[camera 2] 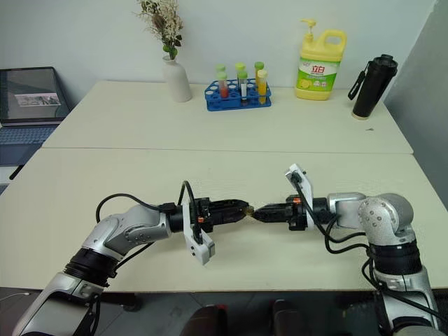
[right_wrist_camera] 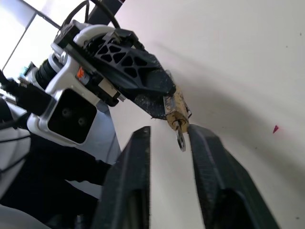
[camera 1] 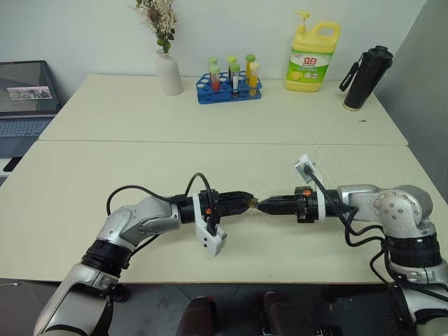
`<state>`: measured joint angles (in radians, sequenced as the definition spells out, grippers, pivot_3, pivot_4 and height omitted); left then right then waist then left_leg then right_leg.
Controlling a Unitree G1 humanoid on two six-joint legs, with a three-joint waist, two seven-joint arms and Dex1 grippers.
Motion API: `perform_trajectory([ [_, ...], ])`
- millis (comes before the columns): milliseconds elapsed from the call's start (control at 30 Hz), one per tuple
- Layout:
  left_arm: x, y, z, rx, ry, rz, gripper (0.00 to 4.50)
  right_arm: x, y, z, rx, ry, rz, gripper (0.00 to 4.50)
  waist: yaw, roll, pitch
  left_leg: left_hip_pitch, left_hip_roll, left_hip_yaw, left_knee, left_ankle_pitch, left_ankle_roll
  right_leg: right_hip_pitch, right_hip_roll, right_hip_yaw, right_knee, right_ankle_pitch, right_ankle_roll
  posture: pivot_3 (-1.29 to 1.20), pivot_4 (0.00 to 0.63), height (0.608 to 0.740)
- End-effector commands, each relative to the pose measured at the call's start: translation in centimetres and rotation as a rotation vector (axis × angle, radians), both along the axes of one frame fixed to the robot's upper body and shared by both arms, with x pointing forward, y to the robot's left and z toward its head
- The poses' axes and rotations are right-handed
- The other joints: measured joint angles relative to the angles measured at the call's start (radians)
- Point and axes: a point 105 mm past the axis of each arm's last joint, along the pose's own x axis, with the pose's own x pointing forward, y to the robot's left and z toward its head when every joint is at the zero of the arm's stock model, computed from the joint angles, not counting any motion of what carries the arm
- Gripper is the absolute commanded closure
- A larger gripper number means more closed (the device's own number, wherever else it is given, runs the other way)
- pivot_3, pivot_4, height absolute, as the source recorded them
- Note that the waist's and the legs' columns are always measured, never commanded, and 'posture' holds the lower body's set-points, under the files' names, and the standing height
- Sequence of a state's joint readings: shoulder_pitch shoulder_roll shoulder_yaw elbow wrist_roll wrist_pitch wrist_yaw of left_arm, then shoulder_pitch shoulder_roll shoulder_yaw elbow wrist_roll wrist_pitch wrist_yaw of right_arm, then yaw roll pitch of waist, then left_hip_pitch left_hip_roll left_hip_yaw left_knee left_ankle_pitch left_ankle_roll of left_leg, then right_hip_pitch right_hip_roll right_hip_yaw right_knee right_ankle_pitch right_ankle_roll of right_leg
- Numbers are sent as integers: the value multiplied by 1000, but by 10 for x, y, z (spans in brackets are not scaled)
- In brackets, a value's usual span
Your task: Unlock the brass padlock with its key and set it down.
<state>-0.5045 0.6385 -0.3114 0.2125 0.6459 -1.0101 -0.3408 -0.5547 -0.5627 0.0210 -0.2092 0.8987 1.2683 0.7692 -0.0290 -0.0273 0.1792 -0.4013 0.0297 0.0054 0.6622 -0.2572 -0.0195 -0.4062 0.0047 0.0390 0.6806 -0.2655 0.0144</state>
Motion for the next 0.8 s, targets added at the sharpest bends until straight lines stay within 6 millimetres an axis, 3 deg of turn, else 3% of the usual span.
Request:
perform_trajectory([
  [33, -1, 0, 8, -47, 2, -4, 3542, -3, -4, 11, 3, -143, 57, 1887, 0, 0, 0, 0, 0, 0, 0, 0, 0, 0, 0, 0, 0, 0, 0, 0, 150, 740],
  [100, -2, 1, 9, -64, 22, 3, 3542, -4, -15, 12, -48, -263, 95, 1855, 0, 0, 0, 0, 0, 0, 0, 0, 0, 0, 1, 0, 0, 0, 0, 0, 150, 740],
  [233, -2, 1, 13, -99, 57, 11, 3542, -7, -22, 10, -72, -345, 128, 1855, 0, 0, 0, 0, 0, 0, 0, 0, 0, 0, 1, 0, 0, 0, 0, 0, 150, 740],
  [533, -6, -1, 16, -108, 54, -8, 3542, -7, -5, 10, 72, -263, 25, 1855, 0, 0, 0, 1, 1, 0, 0, 0, 0, 0, 1, 0, 1, 0, -1, 0, 150, 740],
  [800, -6, -1, 17, -106, 48, -7, 3542, -6, -4, 12, 97, -241, -3, 1855, 0, 0, 0, 1, 0, 0, 0, 0, 0, 0, 1, 0, 0, 0, -1, 0, 150, 740],
])
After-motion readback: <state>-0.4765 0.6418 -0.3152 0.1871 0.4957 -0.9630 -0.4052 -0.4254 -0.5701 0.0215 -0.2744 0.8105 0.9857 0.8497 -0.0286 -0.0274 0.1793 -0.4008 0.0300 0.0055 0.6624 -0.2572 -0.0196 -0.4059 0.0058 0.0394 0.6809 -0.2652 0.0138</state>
